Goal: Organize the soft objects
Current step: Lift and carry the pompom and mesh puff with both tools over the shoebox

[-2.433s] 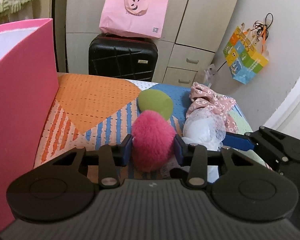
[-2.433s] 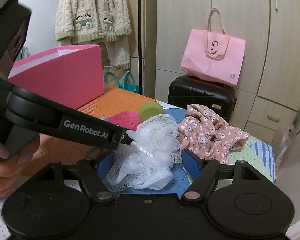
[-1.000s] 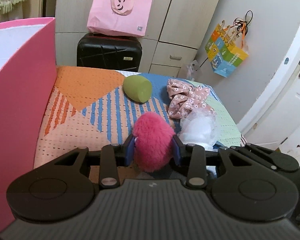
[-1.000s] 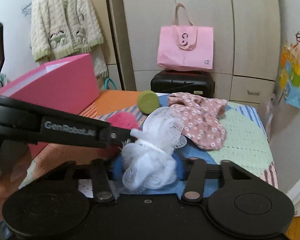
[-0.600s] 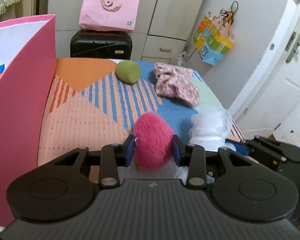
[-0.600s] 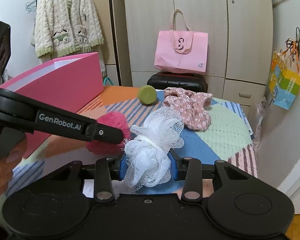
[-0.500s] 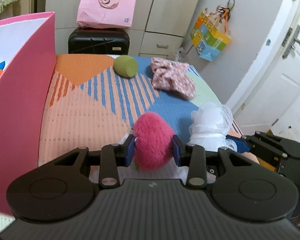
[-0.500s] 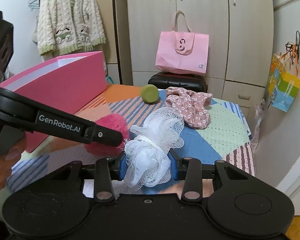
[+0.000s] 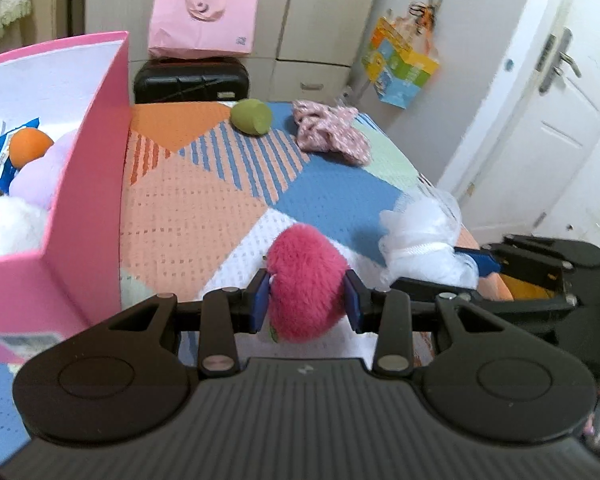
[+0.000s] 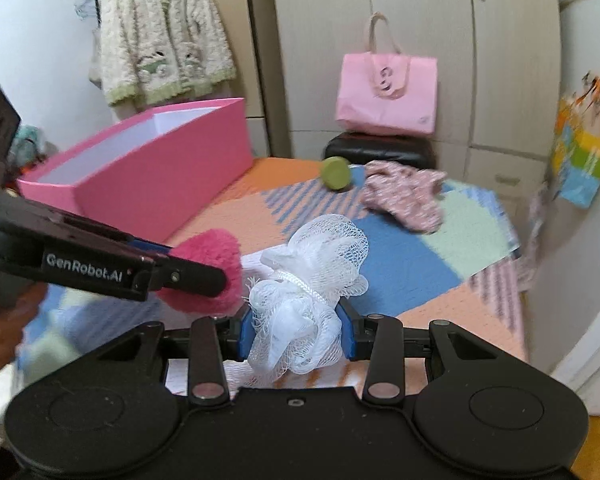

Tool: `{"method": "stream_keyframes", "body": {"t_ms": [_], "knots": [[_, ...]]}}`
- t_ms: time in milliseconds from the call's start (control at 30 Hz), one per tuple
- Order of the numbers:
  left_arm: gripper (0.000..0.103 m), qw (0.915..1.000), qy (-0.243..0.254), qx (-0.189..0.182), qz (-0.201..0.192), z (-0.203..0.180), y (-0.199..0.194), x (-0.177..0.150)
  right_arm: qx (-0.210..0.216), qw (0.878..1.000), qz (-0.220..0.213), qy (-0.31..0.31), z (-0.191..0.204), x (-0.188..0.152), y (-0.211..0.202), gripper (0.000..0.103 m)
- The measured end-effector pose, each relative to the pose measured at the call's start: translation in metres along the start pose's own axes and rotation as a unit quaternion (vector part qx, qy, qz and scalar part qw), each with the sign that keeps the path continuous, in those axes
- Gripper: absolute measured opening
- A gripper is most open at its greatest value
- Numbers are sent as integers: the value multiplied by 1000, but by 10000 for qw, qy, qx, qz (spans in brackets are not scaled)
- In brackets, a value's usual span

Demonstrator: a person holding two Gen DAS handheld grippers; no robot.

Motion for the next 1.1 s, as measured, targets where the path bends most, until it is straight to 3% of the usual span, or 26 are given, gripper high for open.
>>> {"method": "stream_keyframes", "body": {"t_ms": [333,633,933,1100], "knots": [[37,9988,257,-314,288,12,-54,-20,839,9948,561,162,35,-5,-10,45],[37,9987,-32,-468,218,47,-112,-32,1660,9823,865,-100,86,10,-24,46],[37,9994,231,-246,-70,59,-157,-19,2244,9681,1062,-338,127,33,-17,46],[37,9988,367,-26,-336,69,-171,-7,2290,9678,851,-612,147,52,-13,46]]}}
Point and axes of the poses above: each gripper's, at about its wrist camera, not at the fingertips, and y roughly the way its jaws point, z to its left, x to its top, the point moved 3 cm from there along y, roughly the way its jaws point, and after that the axes turned 5 degrees about y, right-handed, at the moved point
